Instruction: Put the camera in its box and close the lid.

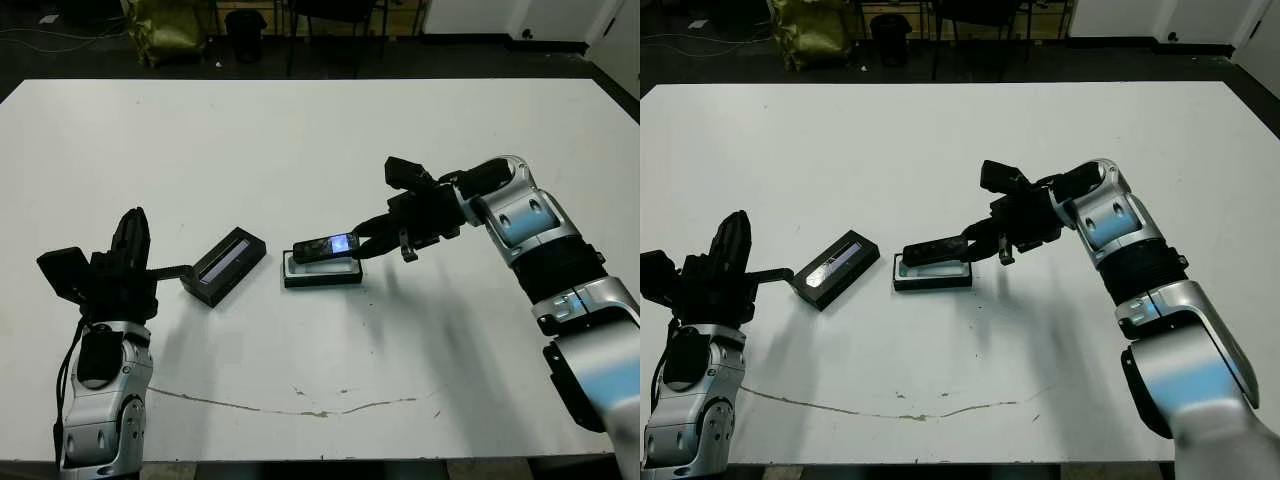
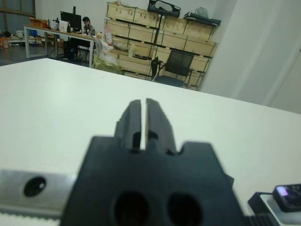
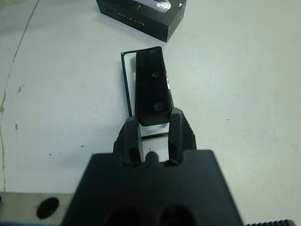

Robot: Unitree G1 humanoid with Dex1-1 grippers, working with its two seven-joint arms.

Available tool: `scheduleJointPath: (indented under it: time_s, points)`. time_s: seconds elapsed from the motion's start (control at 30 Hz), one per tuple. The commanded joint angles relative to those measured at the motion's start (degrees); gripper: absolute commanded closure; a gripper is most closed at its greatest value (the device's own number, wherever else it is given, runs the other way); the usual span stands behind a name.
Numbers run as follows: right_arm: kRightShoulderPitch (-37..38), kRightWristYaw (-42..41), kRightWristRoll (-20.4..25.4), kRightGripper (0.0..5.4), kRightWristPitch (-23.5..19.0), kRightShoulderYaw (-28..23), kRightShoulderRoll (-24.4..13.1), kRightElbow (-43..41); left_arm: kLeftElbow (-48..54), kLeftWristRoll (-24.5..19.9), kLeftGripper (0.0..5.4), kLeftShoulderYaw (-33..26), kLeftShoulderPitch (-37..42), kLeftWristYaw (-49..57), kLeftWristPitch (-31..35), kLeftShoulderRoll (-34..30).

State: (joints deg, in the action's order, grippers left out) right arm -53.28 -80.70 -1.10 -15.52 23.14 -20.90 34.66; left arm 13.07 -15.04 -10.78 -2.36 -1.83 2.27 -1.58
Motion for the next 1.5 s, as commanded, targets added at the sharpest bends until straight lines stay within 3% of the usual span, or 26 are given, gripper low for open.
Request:
scheduleJointPath:
  time_s: [0.03, 1.5]
  points:
    - [-0.5, -0.2, -0.7, 5.33, 0.7, 0.6, 0.3, -0.1, -0.7, 0.2, 5.40, 0.0, -0.7, 0.3, 0.5, 0.3]
    - [-0.9, -1.3, -2.7, 5.33, 2.1, 2.1, 2.2, 3.9, -0.7, 0.3, 5.40, 0.3, -1.1, 0.2, 0.6, 0.4]
